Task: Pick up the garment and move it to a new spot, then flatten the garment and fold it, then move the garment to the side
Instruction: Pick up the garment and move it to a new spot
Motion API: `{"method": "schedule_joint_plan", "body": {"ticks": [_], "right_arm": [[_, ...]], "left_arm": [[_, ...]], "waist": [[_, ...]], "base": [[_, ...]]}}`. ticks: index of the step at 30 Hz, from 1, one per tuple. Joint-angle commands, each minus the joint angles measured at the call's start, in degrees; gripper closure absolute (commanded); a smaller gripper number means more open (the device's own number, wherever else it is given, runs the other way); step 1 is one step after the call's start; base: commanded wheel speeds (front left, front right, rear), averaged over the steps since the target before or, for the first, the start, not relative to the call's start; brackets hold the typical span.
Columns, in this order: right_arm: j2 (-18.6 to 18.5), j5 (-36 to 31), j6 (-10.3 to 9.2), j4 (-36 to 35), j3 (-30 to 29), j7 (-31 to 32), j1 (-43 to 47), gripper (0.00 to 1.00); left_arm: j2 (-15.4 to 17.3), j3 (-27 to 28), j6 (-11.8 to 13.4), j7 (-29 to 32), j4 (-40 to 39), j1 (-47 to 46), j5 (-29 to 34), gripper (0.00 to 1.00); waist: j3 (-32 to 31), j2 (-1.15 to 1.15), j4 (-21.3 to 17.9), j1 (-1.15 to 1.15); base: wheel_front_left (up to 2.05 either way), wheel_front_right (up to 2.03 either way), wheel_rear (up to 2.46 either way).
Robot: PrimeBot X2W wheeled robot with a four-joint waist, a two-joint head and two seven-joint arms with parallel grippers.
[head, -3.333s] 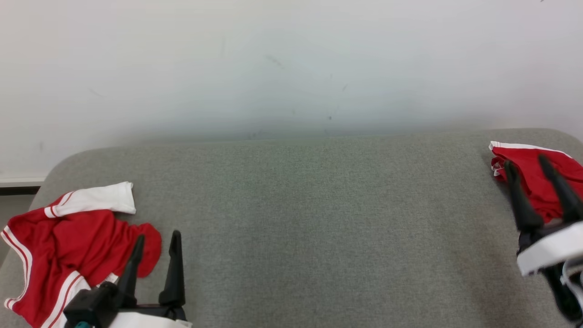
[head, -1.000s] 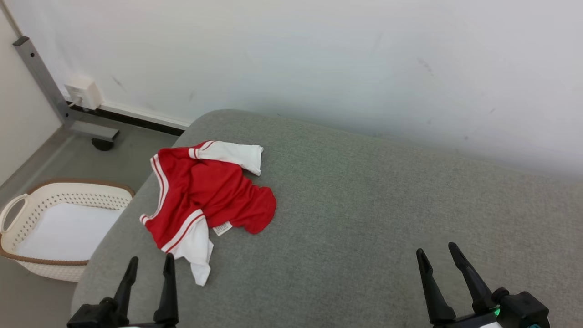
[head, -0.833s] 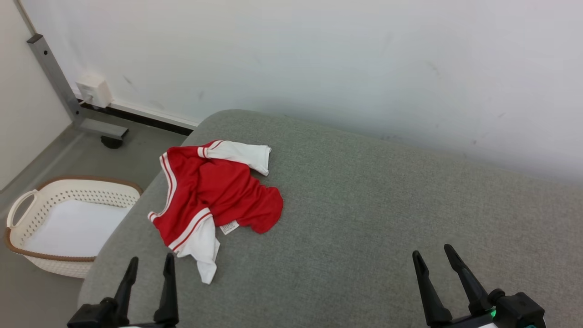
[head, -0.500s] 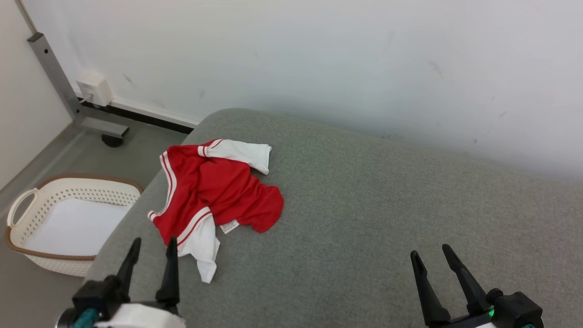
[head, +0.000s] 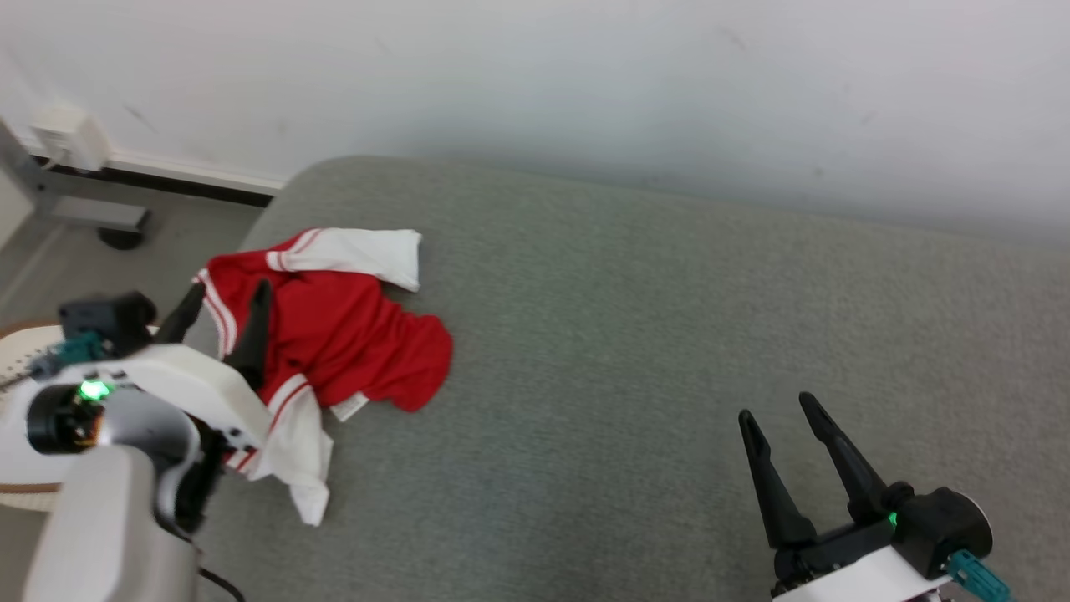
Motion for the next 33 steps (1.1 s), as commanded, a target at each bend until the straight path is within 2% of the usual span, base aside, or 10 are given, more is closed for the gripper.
{"method": "schedule_joint_plan", "body": {"ticks": [1,9,12,18,23,25,26,27,28,33], "right_arm": [[-0.16,-0.34,-0.14,-0.38,0.15,0.03,-1.42,0.00],[0.66,-0.58,-0.13,-0.87,0.57,0.03,-4.45,0.00],[0.82,-0.53,-0.14,-1.29,0.18,0.03,-5.40,0.00],[1.36,0.15,-0.14,-2.36,-0.35,0.03,-6.60,0.00],[1.66,0.28,-0.13,-2.44,-0.21,0.03,-6.50,0.00],[1.72,-0.07,-0.13,-2.20,-0.57,0.03,-6.17,0.00],[1.76,-0.18,-0.13,-2.05,-0.70,0.03,-5.97,0.00],[1.79,-0.24,-0.13,-1.92,-0.83,0.03,-5.80,0.00],[1.83,-0.27,-0.14,-1.88,-0.88,0.03,-5.70,0.00],[1.91,-0.08,-0.13,-1.62,-1.07,0.03,-5.21,0.00]], "left_arm": [[1.21,1.07,-0.10,1.43,2.02,-2.01,-1.41,0.00],[7.18,5.81,1.06,8.52,17.38,-9.46,-5.35,0.00],[9.01,6.76,1.39,8.88,22.85,-11.24,-5.95,0.00],[10.03,7.16,1.36,12.23,33.49,-11.98,-7.51,0.00],[9.82,6.13,1.03,15.55,40.00,-11.20,-7.39,0.00],[10.25,6.06,0.94,14.67,41.03,-11.23,-7.52,0.00],[10.52,6.04,0.99,14.05,41.29,-11.59,-7.51,0.28],[10.80,5.98,0.92,13.26,41.44,-12.00,-7.42,0.77],[11.00,5.96,0.78,12.33,41.50,-12.25,-7.42,1.00],[11.80,4.96,0.20,9.16,41.33,-13.41,-6.47,1.00]], "waist": [[3.59,0.00,-3.74,-0.01],[8.64,0.00,-11.10,-0.01],[9.66,0.00,-13.31,-0.01],[10.53,0.00,-16.69,-0.01],[10.42,0.00,-17.91,-0.01],[10.07,0.00,-17.95,-0.01],[9.79,0.00,-17.92,-0.01],[9.48,0.00,-17.84,-0.01],[9.13,0.00,-17.72,-0.01],[7.24,0.00,-16.99,-0.01]], "base": [[0.00,0.00,0.00],[0.00,0.00,0.00],[0.00,0.00,0.00],[0.00,0.00,0.00],[0.00,0.00,0.00],[0.00,0.00,0.00],[0.00,0.00,0.00],[0.00,0.00,0.00],[0.00,0.00,0.00],[0.00,0.00,0.00]]}}
